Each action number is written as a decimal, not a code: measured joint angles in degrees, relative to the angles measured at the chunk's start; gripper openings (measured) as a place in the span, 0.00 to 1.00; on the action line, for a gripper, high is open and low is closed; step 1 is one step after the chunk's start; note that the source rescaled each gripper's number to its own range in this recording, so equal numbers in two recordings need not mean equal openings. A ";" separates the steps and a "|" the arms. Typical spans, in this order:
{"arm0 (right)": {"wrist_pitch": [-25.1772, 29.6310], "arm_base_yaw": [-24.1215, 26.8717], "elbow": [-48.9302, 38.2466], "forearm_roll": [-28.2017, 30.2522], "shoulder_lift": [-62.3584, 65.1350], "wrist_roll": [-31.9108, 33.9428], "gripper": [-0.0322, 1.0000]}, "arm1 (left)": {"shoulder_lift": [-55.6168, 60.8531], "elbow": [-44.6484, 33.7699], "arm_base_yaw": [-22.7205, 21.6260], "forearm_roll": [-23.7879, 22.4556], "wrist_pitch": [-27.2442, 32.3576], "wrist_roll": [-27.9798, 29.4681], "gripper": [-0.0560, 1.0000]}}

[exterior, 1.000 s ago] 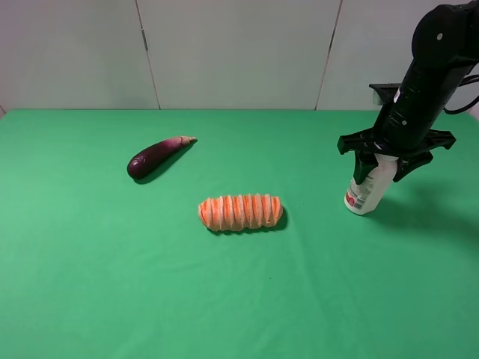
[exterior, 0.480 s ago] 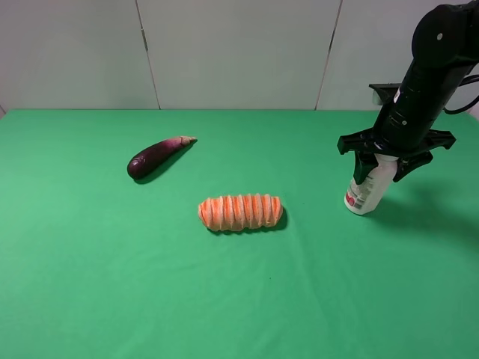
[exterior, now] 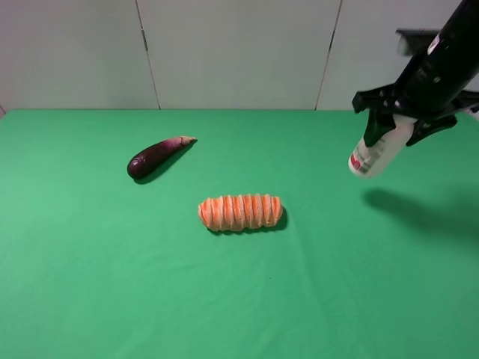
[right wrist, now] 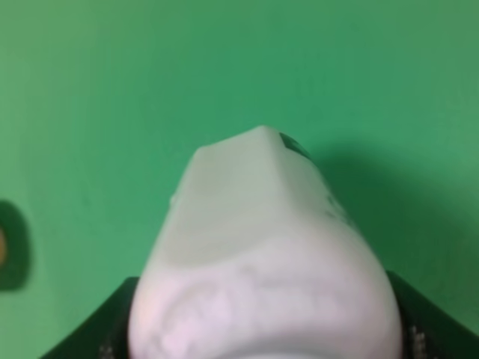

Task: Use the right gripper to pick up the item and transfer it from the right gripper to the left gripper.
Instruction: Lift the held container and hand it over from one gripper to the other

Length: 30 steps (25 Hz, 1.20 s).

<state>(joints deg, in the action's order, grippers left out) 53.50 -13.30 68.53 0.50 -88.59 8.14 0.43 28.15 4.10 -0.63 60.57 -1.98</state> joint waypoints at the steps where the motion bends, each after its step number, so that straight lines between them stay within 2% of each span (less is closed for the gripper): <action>1: 0.21 0.00 0.00 -0.06 1.17 -0.17 0.03 | 0.00 0.00 0.00 0.00 0.00 0.00 0.97; 5: -0.10 0.00 0.00 -3.33 5.17 -2.45 0.03 | 0.00 0.00 0.00 0.00 0.00 0.00 0.97; 9: -2.20 0.00 0.00 -11.66 7.37 -8.60 0.03 | 0.00 0.00 0.00 0.00 0.00 0.00 0.97; 13: -4.69 0.00 -1.15 -22.92 8.42 -17.36 0.03 | 0.00 0.00 0.00 0.00 0.00 0.00 0.97; 15: -6.61 0.00 -3.45 -30.22 8.74 -22.81 0.03 | 0.00 0.00 0.00 0.00 0.00 0.00 0.97; 19: -8.43 0.00 -8.94 -41.26 8.88 -33.41 0.03 | 0.00 0.00 0.00 0.00 0.00 0.00 0.97; 25: -8.54 0.00 -14.93 -60.14 8.93 -50.45 0.03 | 0.00 0.00 0.00 0.00 0.00 0.00 0.97; 30: -6.07 0.00 -15.77 -70.72 8.93 -60.02 0.03 | 0.00 0.00 0.00 0.00 0.00 0.00 0.97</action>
<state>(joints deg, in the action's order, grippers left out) 47.43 -13.30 52.76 -70.21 -79.66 -51.88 0.43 28.15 4.10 -0.63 60.57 -1.98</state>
